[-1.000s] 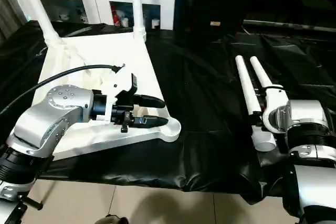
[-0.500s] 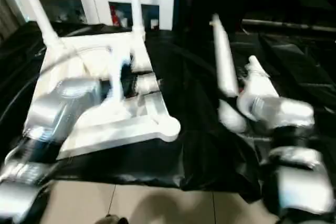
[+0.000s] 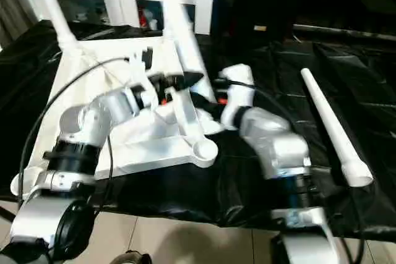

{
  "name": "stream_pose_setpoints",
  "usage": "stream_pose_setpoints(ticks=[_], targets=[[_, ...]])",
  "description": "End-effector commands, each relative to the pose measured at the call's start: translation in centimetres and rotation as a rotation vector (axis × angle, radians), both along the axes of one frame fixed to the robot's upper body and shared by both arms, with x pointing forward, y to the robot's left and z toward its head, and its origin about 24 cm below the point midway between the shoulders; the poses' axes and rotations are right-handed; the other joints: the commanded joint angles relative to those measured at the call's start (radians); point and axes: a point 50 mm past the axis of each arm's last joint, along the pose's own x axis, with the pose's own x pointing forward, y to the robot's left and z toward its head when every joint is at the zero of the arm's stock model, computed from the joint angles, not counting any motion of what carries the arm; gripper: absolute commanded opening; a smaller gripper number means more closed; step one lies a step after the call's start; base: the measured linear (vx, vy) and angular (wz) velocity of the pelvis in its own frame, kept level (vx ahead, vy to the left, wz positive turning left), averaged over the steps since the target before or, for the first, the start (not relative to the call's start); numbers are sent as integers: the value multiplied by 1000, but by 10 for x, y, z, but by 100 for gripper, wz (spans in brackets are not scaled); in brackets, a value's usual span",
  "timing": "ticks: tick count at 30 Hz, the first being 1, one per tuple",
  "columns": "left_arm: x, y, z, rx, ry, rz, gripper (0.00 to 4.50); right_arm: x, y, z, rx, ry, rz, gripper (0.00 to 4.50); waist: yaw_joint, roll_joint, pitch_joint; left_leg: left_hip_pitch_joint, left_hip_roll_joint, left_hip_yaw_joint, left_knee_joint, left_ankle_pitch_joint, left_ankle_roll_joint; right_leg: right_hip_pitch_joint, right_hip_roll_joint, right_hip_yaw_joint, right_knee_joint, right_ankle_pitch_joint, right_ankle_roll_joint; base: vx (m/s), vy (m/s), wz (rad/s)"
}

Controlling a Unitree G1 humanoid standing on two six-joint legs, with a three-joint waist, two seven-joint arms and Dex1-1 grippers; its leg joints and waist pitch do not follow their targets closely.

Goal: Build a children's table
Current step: Pick table leg

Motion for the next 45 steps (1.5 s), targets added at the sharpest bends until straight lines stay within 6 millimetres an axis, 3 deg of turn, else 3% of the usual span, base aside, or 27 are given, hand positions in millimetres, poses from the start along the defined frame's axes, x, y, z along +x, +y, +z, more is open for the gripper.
stream_pose_setpoints(ticks=[1,6,8,17,19,25,34,38,40,41,45], targets=[[2,-2,7,-33,6,3,450,-2,1,2,-33,-34,11,189,-2,-12,-78,37,43,-24,-65,-186,-5,36,-51,30,-74,-90,-207,0,0,0],[2,-3,14,-119,28,-6,411,-2,6,-4,-149,-67,1,189,-4,-20,-76,35,41,-22,-64,-184,-5,37,-52,33,-75,-91,-201,0,0,0],[2,-4,17,-143,29,-8,376,-1,7,-5,-187,-84,-23,189,-4,-17,-76,35,42,-23,-64,-174,-6,36,-52,32,-73,-82,-208,0,0,0],[3,-7,16,-145,44,14,319,0,22,-8,-296,-163,-43,189,-7,-18,-74,38,43,-24,-66,-190,-15,35,-49,33,-73,-70,-198,0,0,0],[4,-7,15,-127,46,31,285,-1,29,-8,-317,-185,-46,189,-8,-19,-74,37,42,-24,-66,-184,-14,36,-48,33,-71,-53,-200,0,0,0],[8,-4,14,-94,35,85,238,2,31,-7,-323,-190,-74,188,-9,-20,-73,38,42,-25,-66,-190,-13,37,-48,34,-72,-57,-192,0,0,0],[14,2,18,-106,31,138,195,6,34,-2,-320,-204,-98,188,-16,-11,-76,38,40,-25,-64,-182,-18,40,-46,33,-66,1,-207,0,0,0],[15,4,19,-112,21,148,192,5,39,2,-339,-273,-75,188,-19,-14,-76,37,40,-25,-63,-177,-14,42,-47,32,-66,5,-213,0,0,0],[16,6,21,-107,10,149,191,3,41,4,-271,-264,-29,188,-23,-20,-75,37,40,-23,-63,-191,-5,42,-47,33,-69,-14,-216,0,0,0],[16,7,21,-106,8,147,190,2,41,4,-243,-255,-16,244,-23,-20,-75,37,40,-23,-63,-191,-5,42,-47,33,-69,-14,-216,0,0,0],[16,13,26,-73,-32,136,190,4,33,11,-122,-169,1,277,-22,-21,-76,36,41,-24,-61,-171,17,44,-48,32,-65,-4,-225,0,0,0]])
